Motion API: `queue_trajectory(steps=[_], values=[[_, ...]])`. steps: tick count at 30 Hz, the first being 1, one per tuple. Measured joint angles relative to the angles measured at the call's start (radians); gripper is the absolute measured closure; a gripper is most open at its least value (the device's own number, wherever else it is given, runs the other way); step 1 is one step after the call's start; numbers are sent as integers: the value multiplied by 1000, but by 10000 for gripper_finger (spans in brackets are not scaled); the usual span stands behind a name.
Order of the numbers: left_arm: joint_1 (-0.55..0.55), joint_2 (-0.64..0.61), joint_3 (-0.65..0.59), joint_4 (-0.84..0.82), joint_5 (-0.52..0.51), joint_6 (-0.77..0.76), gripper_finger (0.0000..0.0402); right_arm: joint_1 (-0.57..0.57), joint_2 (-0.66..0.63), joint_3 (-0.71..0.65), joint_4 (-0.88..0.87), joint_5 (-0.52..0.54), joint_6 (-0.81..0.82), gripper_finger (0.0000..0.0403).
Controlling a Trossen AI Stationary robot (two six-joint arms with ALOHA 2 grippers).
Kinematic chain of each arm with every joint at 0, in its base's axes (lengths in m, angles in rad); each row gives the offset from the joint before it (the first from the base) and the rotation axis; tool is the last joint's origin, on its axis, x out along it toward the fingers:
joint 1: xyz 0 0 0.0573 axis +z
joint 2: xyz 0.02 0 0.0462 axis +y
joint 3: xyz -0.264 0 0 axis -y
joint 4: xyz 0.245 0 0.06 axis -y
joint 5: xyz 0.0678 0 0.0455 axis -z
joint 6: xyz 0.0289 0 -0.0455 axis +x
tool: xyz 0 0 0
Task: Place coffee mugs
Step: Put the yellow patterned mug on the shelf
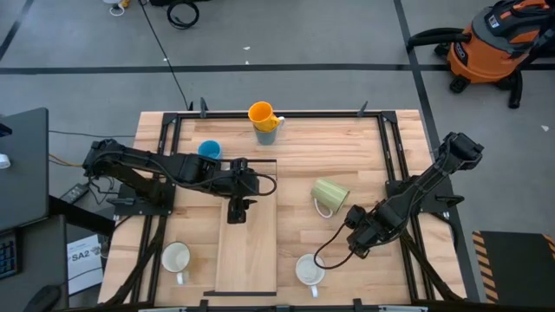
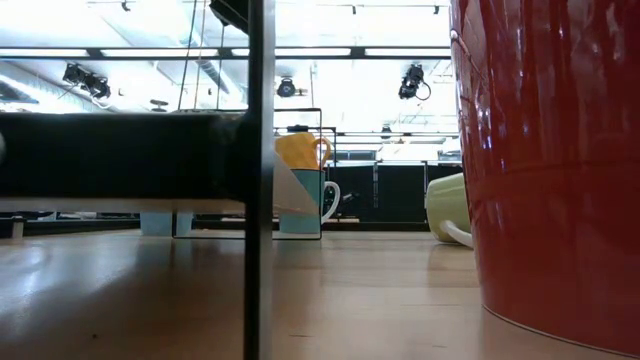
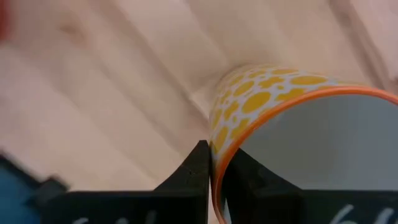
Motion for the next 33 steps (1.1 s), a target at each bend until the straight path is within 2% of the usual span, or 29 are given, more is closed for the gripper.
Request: queue_trajectory(steps=[14, 18, 26, 33], values=[[0, 0, 0, -2, 0, 9, 221, -68, 9, 234, -67, -2, -156, 370], [0, 0, 0, -14, 0, 18, 221, -111, 9, 290, -97, 32, -216, 370], [0, -56, -1, -95, 0, 5, 221, -242, 8, 381, -71, 126, -426, 370], [-48, -194, 0, -145, -25, 0, 221, -380, 45, 451, 35, 175, -697, 370]])
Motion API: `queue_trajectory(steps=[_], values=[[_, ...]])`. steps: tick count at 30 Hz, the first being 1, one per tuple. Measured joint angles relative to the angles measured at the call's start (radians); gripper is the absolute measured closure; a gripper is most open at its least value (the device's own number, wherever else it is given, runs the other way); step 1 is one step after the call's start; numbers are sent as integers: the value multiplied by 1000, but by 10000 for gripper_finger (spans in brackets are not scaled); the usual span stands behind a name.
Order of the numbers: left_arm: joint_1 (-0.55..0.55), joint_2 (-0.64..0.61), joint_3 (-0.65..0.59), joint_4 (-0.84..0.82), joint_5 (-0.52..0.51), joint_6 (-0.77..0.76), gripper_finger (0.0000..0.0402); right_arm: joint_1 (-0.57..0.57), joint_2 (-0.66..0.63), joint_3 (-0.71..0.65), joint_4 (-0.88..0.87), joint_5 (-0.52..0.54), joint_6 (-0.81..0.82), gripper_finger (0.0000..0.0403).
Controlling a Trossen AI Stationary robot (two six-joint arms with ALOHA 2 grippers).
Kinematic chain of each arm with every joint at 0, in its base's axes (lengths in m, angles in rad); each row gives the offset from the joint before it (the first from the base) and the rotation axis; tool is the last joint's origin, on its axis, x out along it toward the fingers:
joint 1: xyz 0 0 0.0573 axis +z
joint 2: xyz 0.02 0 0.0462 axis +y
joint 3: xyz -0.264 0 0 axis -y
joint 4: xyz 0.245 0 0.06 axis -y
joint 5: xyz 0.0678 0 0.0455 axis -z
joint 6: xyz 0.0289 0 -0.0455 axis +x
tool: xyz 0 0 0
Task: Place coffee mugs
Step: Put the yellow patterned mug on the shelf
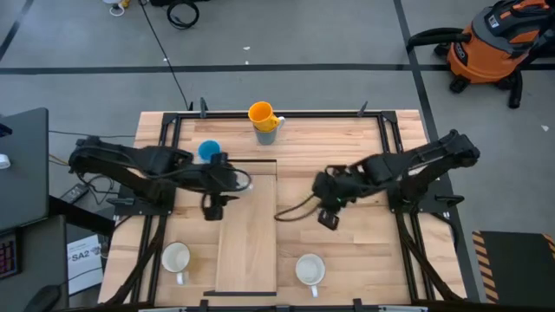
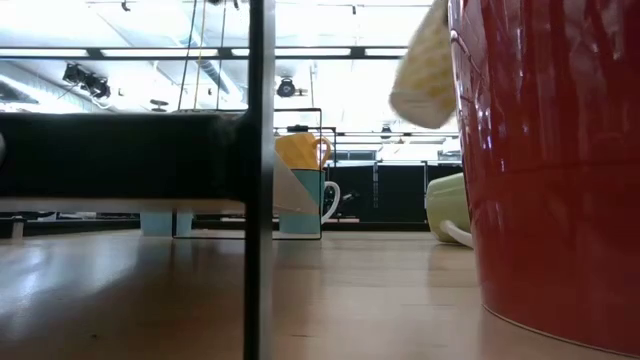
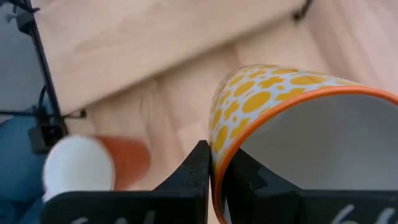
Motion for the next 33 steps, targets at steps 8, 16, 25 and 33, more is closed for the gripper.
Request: queue_trajectory(steps=[8, 16, 25, 33], values=[[-143, -189, -106, -7, -158, -105, 221, -120, 210, 199, 32, -21, -337, 370], [-238, -339, -343, 57, -270, -281, 221, -173, 411, 408, -3, -57, -502, 369], [-261, -370, -496, 186, -273, -302, 221, -214, 530, 447, -20, -57, -557, 369], [-261, -370, -511, 214, -273, -300, 221, -238, 558, 448, -2, -57, -558, 368]])
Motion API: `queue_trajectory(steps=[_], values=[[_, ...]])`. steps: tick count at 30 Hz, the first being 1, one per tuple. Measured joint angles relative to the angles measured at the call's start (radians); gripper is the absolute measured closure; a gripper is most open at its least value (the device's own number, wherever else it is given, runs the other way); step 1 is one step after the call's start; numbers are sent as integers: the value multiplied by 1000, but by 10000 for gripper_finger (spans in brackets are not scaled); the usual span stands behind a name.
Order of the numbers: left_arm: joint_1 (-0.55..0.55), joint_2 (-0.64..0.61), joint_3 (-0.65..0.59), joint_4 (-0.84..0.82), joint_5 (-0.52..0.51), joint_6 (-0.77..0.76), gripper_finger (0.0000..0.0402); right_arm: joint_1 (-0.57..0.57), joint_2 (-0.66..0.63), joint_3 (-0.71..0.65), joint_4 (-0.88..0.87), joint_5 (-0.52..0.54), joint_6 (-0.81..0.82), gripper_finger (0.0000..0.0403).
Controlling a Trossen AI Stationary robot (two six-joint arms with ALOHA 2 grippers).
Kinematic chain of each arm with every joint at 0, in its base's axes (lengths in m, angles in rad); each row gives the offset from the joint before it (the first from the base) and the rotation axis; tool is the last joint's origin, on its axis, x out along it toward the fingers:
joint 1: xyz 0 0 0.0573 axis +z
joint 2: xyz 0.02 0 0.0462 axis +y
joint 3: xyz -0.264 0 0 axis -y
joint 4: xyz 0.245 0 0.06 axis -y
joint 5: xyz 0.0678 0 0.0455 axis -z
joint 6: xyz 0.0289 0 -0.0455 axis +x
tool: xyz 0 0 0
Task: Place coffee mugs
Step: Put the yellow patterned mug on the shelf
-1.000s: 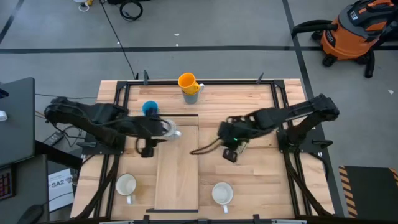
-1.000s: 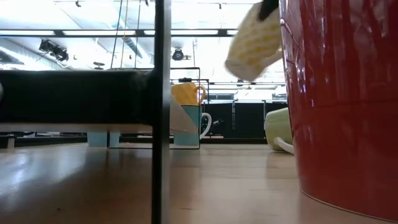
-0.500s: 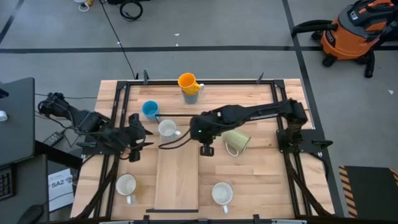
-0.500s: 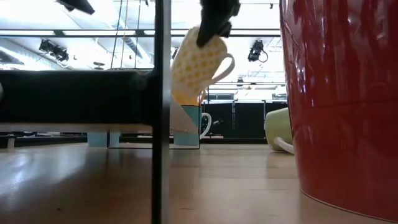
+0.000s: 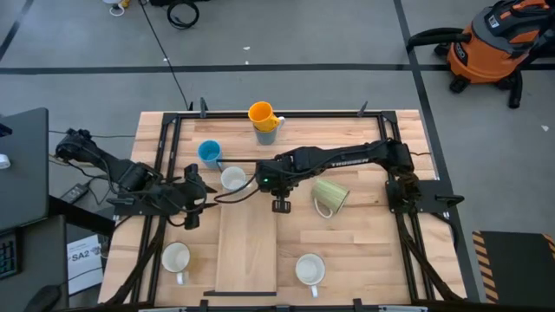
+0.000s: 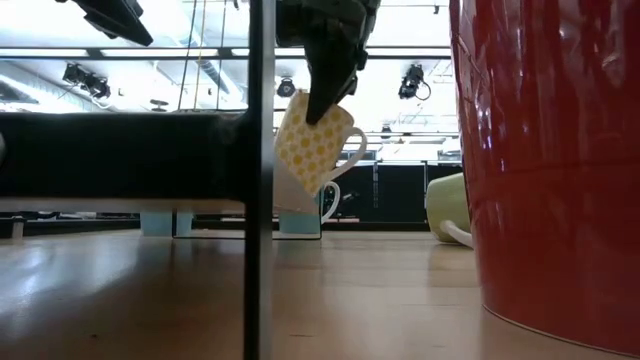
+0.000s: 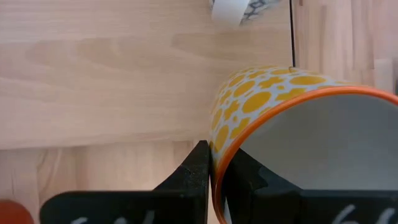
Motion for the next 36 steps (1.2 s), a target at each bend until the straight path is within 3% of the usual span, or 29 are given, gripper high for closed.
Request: queue_trajectory(steps=[36], values=[[1, 0, 0, 14, 0, 2, 221, 0, 9, -31, 108, 1, -52, 351]])
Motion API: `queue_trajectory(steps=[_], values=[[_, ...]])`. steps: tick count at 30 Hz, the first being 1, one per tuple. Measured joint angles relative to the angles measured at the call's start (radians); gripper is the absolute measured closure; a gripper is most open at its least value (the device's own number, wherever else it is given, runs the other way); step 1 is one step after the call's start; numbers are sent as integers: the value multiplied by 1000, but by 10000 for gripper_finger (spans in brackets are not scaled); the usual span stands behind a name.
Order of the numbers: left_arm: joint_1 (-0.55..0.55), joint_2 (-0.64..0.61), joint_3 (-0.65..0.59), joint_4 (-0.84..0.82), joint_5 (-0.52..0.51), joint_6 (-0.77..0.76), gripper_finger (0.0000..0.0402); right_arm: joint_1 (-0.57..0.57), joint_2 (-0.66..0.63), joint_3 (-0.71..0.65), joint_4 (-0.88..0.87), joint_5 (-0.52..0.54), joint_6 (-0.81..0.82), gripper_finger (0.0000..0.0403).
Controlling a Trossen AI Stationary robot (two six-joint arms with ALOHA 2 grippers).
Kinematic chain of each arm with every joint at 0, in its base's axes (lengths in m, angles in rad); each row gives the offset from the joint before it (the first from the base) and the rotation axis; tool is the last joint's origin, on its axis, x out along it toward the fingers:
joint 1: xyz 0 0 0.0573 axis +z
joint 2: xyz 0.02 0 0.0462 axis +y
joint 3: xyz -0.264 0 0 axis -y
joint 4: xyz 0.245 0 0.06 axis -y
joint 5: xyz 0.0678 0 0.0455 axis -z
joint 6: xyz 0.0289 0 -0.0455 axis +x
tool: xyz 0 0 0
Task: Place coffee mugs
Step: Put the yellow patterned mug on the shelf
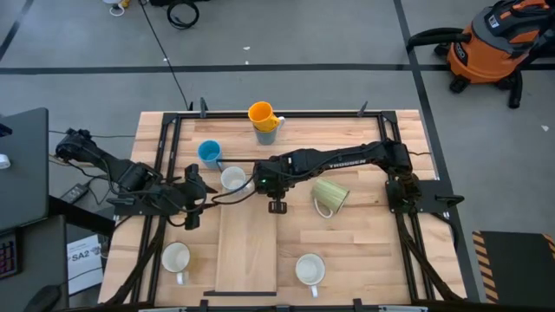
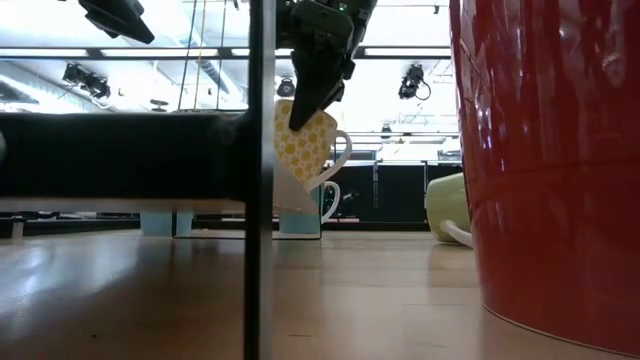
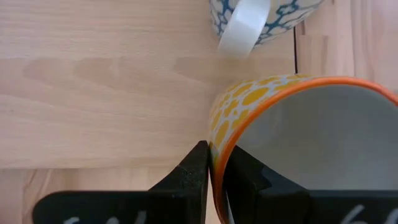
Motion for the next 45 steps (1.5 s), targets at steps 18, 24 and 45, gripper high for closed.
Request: queue_trajectory(steps=[18, 24, 45], values=[[0, 0, 0, 0, 0, -1, 221, -9, 0, 0, 40, 0, 0, 317], [0, 0, 0, 0, 0, -1, 221, -12, 0, 0, 58, 0, 0, 285], [0, 0, 0, 0, 0, -1, 221, -14, -4, 0, 76, 0, 1, 265]])
